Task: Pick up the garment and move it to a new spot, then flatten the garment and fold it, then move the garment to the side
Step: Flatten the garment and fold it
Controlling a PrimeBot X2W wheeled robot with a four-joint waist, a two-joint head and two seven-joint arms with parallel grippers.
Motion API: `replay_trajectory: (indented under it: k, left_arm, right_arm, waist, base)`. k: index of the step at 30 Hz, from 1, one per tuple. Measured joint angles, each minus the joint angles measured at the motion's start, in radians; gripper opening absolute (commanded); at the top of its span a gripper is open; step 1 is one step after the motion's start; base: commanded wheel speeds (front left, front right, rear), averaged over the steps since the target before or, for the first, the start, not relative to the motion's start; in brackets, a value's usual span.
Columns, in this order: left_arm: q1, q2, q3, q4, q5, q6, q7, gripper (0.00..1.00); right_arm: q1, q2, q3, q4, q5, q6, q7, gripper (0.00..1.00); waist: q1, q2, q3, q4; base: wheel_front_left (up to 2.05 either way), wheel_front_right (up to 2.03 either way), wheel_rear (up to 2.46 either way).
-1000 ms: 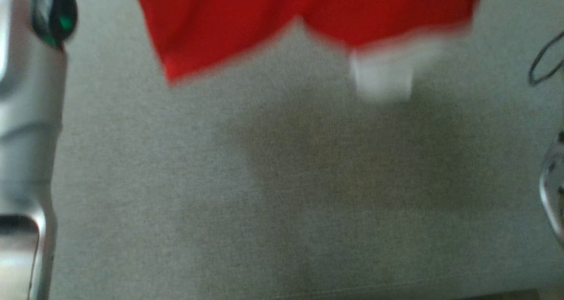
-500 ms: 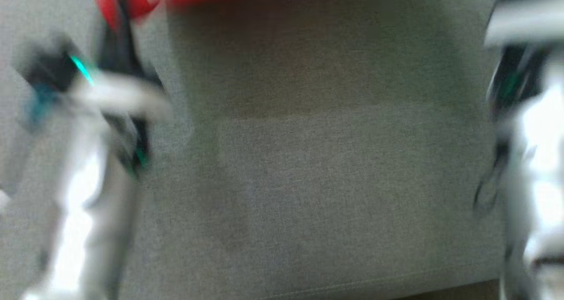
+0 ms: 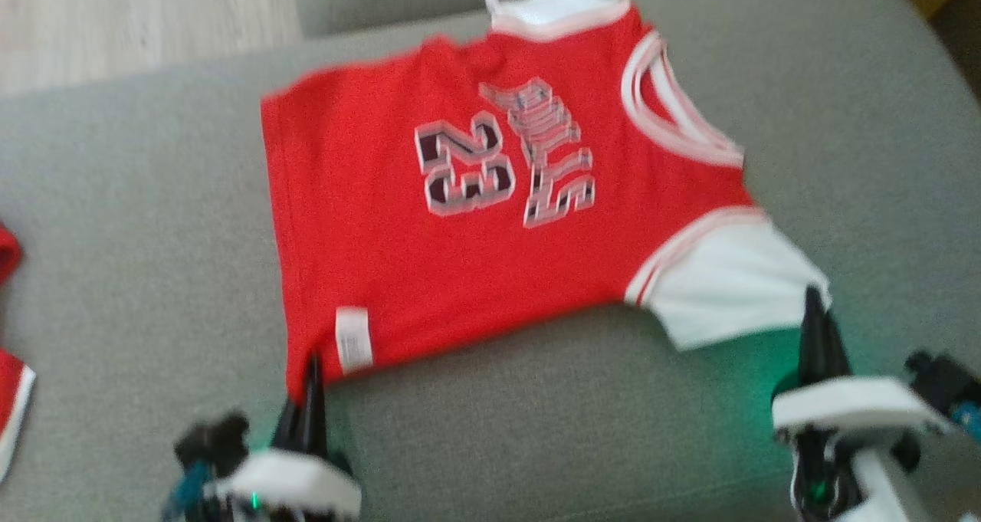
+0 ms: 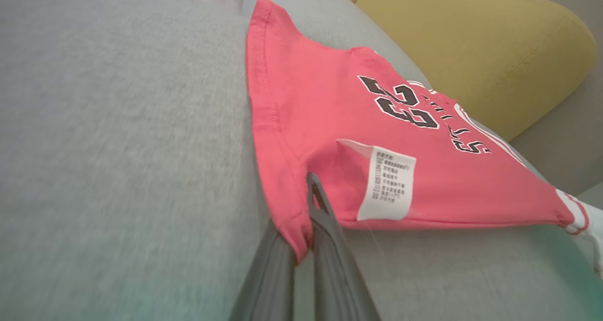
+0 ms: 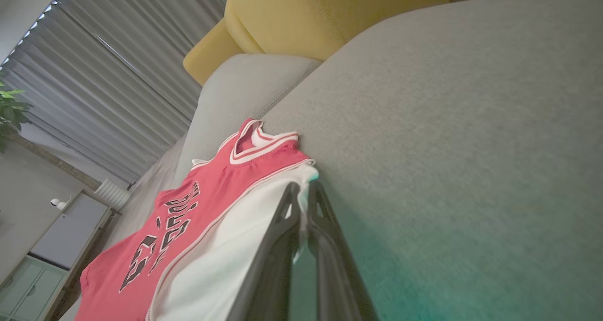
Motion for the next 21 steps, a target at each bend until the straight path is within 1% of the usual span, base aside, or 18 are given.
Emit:
replay_trajectory:
  k: [5,6,9,13,17,21]
  left_arm:
    - [0.148,-0.014,0.008,-0.041,0.002,0.0,0.0,0.0]
    - [0.148,-0.014,0.008,-0.041,0.002,0.0,0.0,0.0]
    - [0.193,-0.016,0.002,-0.07,0.002,0.0,0.0,0.0]
    - [0.225,-0.019,-0.003,-0.117,0.0,0.0,0.0,0.0]
    - [0.225,-0.019,-0.014,-0.167,-0.009,0.0,0.0,0.0]
    - [0.178,-0.019,-0.036,-0.198,-0.02,0.0,0.0,0.0]
  right_arm:
    - [0.113,-0.009,0.025,-0.008,0.027,0.0,0.001,0.0]
    - [0.113,-0.009,0.025,-0.008,0.027,0.0,0.001,0.0]
    - [0.183,-0.029,0.024,-0.027,0.052,0.0,0.01,0.0]
    - [0.248,-0.032,0.016,-0.075,0.078,0.0,0.02,0.0]
    - [0.24,-0.027,0.005,-0.132,0.107,0.0,0.029,0.0]
    - [0.17,-0.011,-0.016,-0.137,0.129,0.0,0.049,0.0]
  waist:
    - [0.0,0.0,-0.09,0.001]
    - [0.0,0.0,-0.09,0.001]
    - [0.0,0.0,-0.131,0.008]
    - [0.0001,0.0,-0.16,0.024]
    - [0.0003,0.0,-0.156,0.034]
    - [0.0004,0.0,-0.134,0.043]
  base:
    - [0.0,0.0,0.0]
    - [0.0,0.0,0.0]
    - [0.0,0.0,0.0]
    - [0.0,0.0,0.0]
    - [0.0,0.0,0.0]
    - [0.0,0.0,0.0]
